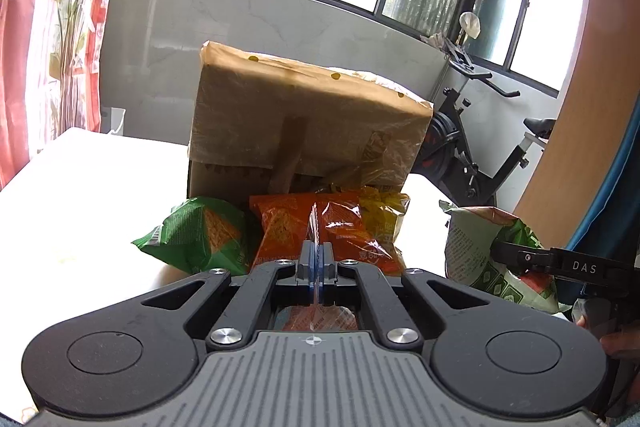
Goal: Organize snacks
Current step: 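Lift both held snacks and carry them over the lined box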
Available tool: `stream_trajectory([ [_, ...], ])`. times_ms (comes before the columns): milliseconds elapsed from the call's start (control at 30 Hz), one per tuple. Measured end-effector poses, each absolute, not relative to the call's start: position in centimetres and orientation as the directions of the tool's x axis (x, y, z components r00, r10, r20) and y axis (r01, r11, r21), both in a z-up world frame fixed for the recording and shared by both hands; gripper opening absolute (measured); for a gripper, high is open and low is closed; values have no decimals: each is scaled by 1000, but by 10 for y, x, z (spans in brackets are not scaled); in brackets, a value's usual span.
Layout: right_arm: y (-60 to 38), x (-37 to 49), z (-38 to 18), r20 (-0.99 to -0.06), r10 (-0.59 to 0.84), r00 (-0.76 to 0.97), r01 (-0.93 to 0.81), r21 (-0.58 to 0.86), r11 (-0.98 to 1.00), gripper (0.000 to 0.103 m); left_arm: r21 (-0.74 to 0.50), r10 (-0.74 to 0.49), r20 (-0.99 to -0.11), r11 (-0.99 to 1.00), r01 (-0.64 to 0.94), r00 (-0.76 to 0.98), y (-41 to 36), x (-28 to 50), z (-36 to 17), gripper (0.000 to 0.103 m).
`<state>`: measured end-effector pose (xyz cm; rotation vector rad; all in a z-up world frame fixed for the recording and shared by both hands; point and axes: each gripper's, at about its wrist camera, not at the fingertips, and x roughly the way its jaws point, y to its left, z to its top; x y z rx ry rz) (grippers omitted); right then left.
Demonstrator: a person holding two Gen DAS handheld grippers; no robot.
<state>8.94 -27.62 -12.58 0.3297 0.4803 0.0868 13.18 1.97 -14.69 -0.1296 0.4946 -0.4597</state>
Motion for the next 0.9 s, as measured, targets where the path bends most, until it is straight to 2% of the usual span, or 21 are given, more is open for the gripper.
stream_trajectory([
  [267, -282, 90, -95, -362, 139, 922, -22, 309, 951, 72, -214, -437, -373, 899, 382, 819, 33, 141, -115, 3],
  [533, -288, 100, -47, -240, 139, 961, -68, 283, 957, 72, -156, -421, -297, 907, 391, 857, 40, 153, -71, 3],
  [900, -271, 162, 11, -137, 191, 972, -154, 246, 957, 72, -128, -441, -208, 897, 423, 873, 31, 195, -15, 3],
])
